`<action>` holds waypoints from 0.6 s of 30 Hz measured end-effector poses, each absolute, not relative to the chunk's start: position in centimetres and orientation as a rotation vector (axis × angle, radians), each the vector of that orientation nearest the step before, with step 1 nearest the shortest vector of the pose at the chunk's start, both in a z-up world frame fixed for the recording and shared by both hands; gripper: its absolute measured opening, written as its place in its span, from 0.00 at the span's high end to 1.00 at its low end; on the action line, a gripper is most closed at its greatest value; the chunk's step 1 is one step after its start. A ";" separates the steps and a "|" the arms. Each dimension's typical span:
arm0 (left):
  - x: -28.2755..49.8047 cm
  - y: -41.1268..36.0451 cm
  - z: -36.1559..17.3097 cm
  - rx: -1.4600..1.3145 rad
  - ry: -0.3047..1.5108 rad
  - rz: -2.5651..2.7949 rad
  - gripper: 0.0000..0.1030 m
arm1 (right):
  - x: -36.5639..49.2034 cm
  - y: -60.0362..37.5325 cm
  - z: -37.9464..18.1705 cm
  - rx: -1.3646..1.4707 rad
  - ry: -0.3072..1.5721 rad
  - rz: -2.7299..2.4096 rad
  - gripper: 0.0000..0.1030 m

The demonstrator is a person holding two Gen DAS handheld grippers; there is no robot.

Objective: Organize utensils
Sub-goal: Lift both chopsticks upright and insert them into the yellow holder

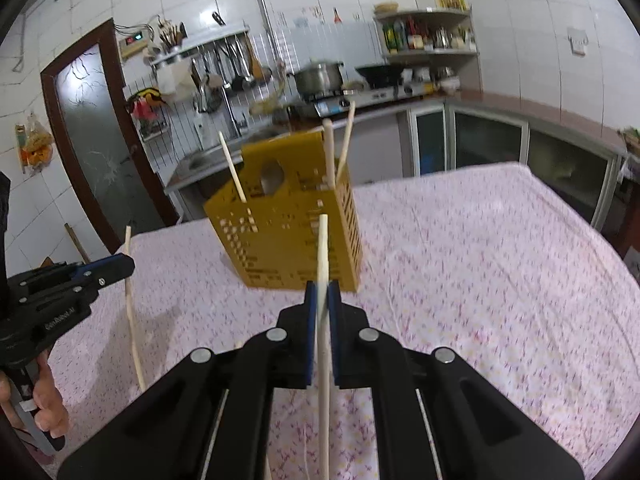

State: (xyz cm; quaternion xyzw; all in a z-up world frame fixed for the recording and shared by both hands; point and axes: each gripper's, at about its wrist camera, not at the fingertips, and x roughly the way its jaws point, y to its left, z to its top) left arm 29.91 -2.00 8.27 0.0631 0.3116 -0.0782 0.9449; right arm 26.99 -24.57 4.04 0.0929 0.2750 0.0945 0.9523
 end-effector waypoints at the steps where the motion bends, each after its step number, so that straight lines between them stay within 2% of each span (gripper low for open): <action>1: 29.7 -2.0 8.6 0.129 0.609 -0.158 0.95 | 26.9 -24.5 4.2 0.186 0.547 0.190 0.94; 10: 30.0 -0.3 10.6 -0.012 0.510 -0.190 0.96 | 26.1 -24.4 6.6 0.157 0.405 0.182 0.94; 18: 32.2 -0.9 14.4 -0.050 0.447 -0.224 0.96 | 28.5 -24.7 12.2 0.189 0.259 0.188 0.94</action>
